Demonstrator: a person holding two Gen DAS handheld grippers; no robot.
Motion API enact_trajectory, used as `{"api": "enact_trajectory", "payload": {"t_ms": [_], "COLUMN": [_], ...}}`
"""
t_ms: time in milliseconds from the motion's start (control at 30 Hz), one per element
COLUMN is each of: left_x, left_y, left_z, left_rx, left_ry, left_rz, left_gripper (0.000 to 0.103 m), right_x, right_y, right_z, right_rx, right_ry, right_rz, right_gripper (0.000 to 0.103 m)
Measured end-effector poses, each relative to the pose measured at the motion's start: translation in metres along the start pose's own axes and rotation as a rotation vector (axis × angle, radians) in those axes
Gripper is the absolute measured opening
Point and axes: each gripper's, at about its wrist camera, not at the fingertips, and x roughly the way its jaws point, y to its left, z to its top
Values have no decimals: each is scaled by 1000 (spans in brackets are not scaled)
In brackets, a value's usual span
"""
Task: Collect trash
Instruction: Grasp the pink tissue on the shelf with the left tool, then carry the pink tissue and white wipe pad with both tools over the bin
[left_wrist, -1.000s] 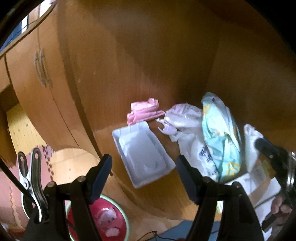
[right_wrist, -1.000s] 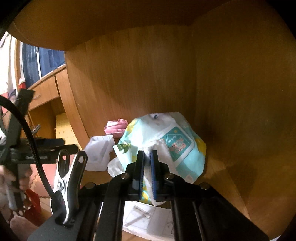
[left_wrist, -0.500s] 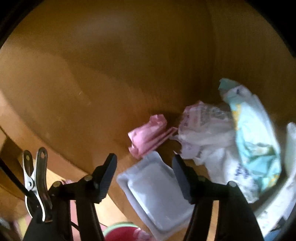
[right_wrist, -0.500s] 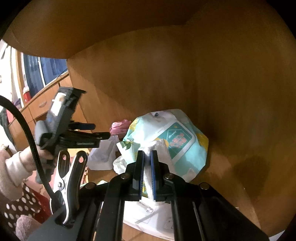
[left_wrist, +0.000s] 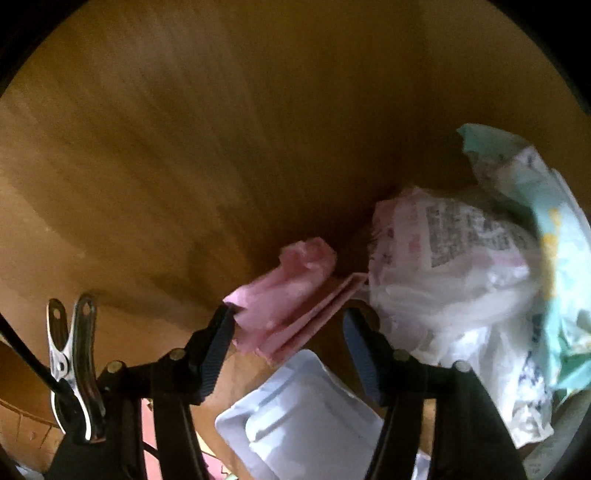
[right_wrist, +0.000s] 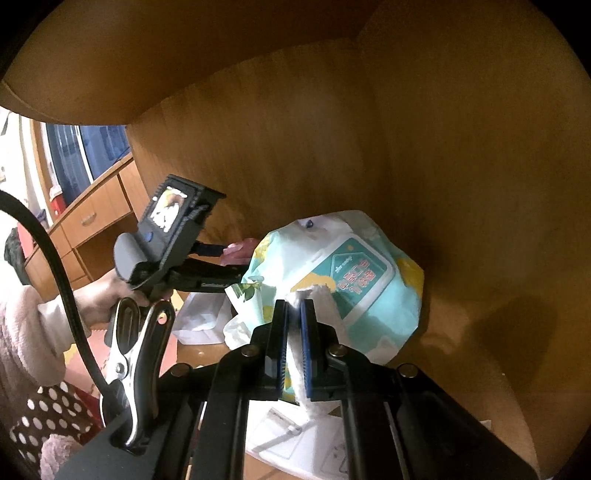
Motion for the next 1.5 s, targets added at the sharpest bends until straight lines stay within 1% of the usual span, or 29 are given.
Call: {"api": "enact_trajectory", "payload": {"t_ms": [33,67,167,233,433,533,600,767,867,967,1033,1067,1200,1367,1500], "left_x": [3,5,7,5,-14,-26,-36,-61,-74,-90,-106,-120,-150,-177,-203], "left_y": [1,2,6,9,26,35,38,50,55,58,54,59,76,79,84], "left_z": [1,1,1,0,-8,-11,-14,-33,-41,-49,-61,-53,-72,-95,-114], "left_rx": [-7,-13,-42,-53,-151,-184,-194,-243,-246,-258,-270,-277,-312,-367,-394], "left_ry": [1,4,-1,-21,-65,-86,-109,-141,-166,-191,-212,-220,-237,-219,-220], "left_rz": [-12,-25,-63,-75,-123,-133,-137,-169,-166,-169,-172,-176,-189,-206,-211], "left_gripper": [44,36,29,28,27,27,27,27,27,27,27,27,27,27,27], "right_x": [0,1,1,0,-4,-5,-6,-5,-4,-4,-6,-8,-17,-29,-43], "right_y": [0,0,0,0,-2,-3,-5,-10,-12,-13,-12,-12,-4,18,37], "right_z": [-1,-2,-2,-3,-2,-2,-2,0,1,2,4,6,12,14,13], "right_rx": [-2,-3,-7,-10,-10,-17,-24,-43,-47,-37,-30,-24,-22,-44,-53], "right_ry": [0,-1,-5,-9,-20,-19,-17,3,4,-12,-26,-36,-76,-93,-107], "right_rz": [2,3,1,1,-7,-18,-21,-34,-41,-46,-49,-45,-21,3,26], "right_gripper": [8,8,8,8,8,8,8,8,8,8,8,8,8,8,8]}}
